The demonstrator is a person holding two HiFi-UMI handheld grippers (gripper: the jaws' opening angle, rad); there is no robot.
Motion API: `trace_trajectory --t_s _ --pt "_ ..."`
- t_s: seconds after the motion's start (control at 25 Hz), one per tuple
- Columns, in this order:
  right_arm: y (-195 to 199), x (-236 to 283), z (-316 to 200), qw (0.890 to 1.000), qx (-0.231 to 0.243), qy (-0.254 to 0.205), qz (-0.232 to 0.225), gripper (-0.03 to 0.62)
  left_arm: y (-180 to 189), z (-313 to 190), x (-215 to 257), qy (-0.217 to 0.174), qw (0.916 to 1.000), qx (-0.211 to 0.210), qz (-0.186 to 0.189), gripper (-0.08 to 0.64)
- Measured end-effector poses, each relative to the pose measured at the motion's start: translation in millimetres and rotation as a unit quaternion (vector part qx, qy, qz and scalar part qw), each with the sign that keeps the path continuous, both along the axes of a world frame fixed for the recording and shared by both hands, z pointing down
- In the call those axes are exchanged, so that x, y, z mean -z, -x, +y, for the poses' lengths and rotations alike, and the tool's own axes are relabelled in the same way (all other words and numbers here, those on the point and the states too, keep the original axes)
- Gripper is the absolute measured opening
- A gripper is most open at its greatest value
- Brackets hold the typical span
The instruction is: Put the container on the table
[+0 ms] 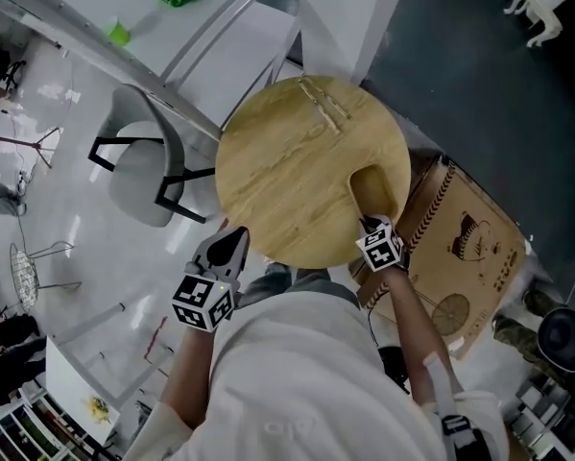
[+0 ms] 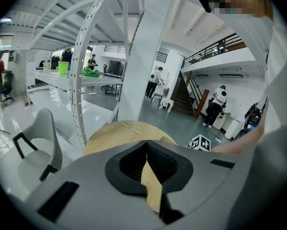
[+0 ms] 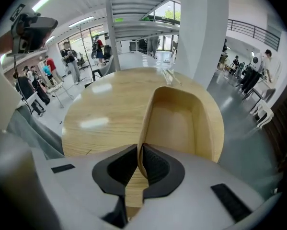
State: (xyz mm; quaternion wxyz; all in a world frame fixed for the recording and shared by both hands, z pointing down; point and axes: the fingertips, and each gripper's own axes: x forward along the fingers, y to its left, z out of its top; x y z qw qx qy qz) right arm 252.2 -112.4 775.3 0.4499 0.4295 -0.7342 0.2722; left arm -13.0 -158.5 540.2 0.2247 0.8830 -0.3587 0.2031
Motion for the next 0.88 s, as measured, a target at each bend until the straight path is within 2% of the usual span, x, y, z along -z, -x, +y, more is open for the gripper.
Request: trace_trajectory --t_s 0.32,0.6,0.88 --pt "1.3 -6.5 -11.7 1.000 0.009 0.003 0.011 0.063 15.1 5.8 0.3 0.000 0.9998 0.017 -0.001 0.017" --pt "7.8 -4.0 -19.0 1.000 0.006 0.003 0.015 0.146 30.4 4.8 1.6 -0.002 0.9996 0.030 0.002 0.017" --pt "27.6 32.6 -40.5 0.999 0.002 -0.038 -0.002 0.156 48.9 -0.5 9.1 -0.013 0.9987 0.048 0.010 0.017"
